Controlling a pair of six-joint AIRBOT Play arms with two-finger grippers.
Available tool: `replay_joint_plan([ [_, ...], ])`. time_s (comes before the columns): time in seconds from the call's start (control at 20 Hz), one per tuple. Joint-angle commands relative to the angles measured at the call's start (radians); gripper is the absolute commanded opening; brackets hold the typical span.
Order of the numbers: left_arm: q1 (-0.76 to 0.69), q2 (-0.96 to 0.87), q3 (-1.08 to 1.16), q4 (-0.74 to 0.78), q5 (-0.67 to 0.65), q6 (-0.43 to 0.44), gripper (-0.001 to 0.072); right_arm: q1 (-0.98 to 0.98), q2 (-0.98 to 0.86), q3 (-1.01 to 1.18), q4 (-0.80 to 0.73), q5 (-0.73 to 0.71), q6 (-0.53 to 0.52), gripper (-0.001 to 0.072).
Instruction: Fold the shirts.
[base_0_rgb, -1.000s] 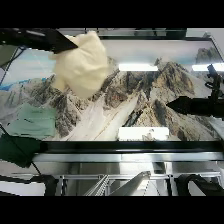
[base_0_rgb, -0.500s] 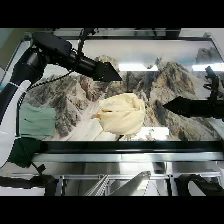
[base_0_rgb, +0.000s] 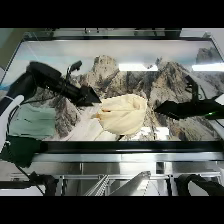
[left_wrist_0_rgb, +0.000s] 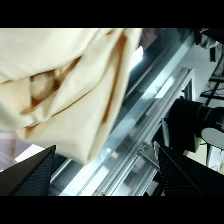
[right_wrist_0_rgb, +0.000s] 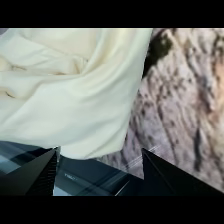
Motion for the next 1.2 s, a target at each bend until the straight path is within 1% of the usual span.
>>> replay_joint_plan([
  [0.0, 0.021, -0.040, -0.197, 0.010, -0.155, 0.045, 0.0710, 0.079, -0.188, -0.001, 0.115, -0.135, -0.061, 0.0576],
  [0.15, 0.021, -0.160, -0.201, -0.096, -0.167, 0.106, 0.0709, 0.138, -0.334, 0.003, 0.277, -0.206, -0.151, 0.0569],
  [0.25, 0.008, -0.237, -0.155, -0.121, -0.164, 0.114, 0.0709, 0.159, -0.398, 0.003, 0.446, -0.209, -0.245, 0.0568],
  [0.3, -0.006, -0.269, -0.122, -0.124, -0.154, 0.113, 0.0696, 0.166, -0.418, 0.003, 0.515, -0.209, -0.283, 0.0566],
  [0.35, -0.022, -0.300, -0.082, -0.134, -0.137, 0.113, 0.0620, 0.171, -0.433, 0.003, 0.574, -0.204, -0.314, 0.0475],
  [0.4, -0.042, -0.323, -0.040, -0.137, -0.124, 0.113, 0.0561, 0.172, -0.438, 0.003, 0.614, -0.187, -0.352, 0.0243],
  [0.45, -0.060, -0.336, 0.001, -0.138, -0.110, 0.113, 0.0345, 0.171, -0.435, 0.004, 0.652, -0.153, -0.399, 0.0068],
  [0.5, -0.074, -0.343, 0.045, -0.138, -0.088, 0.113, 0.0027, 0.169, -0.428, 0.008, 0.682, -0.112, -0.429, 0.0022],
  [0.55, -0.089, -0.341, 0.092, -0.138, -0.061, 0.113, 0.0016, 0.169, -0.413, 0.015, 0.690, -0.077, -0.448, 0.0022],
  [0.65, -0.102, -0.312, 0.187, -0.138, 0.010, 0.113, 0.0016, 0.158, -0.353, 0.032, 0.689, -0.042, -0.453, 0.0021],
  [0.75, -0.094, -0.235, 0.270, -0.138, 0.076, 0.108, 0.0016, 0.110, -0.247, 0.048, 0.689, 0.005, -0.453, 0.0021],
  [0.85, -0.058, -0.123, 0.343, -0.137, 0.153, 0.074, 0.0016, 0.018, -0.103, 0.070, 0.689, 0.070, -0.452, 0.0021],
  [0.95, -0.005, 0.013, 0.406, -0.137, 0.199, 0.033, 0.0016, -0.117, 0.080, 0.085, 0.697, 0.096, -0.451, 0.0022],
  [1.05, 0.051, 0.152, 0.457, -0.137, 0.198, 0.009, 0.0017, -0.260, 0.271, 0.089, 0.742, 0.099, -0.451, 0.0022],
  [1.15, 0.084, 0.280, 0.494, -0.137, 0.188, 0.004, 0.0018, -0.375, 0.448, 0.089, 0.794, 0.098, -0.451, 0.0022],
])
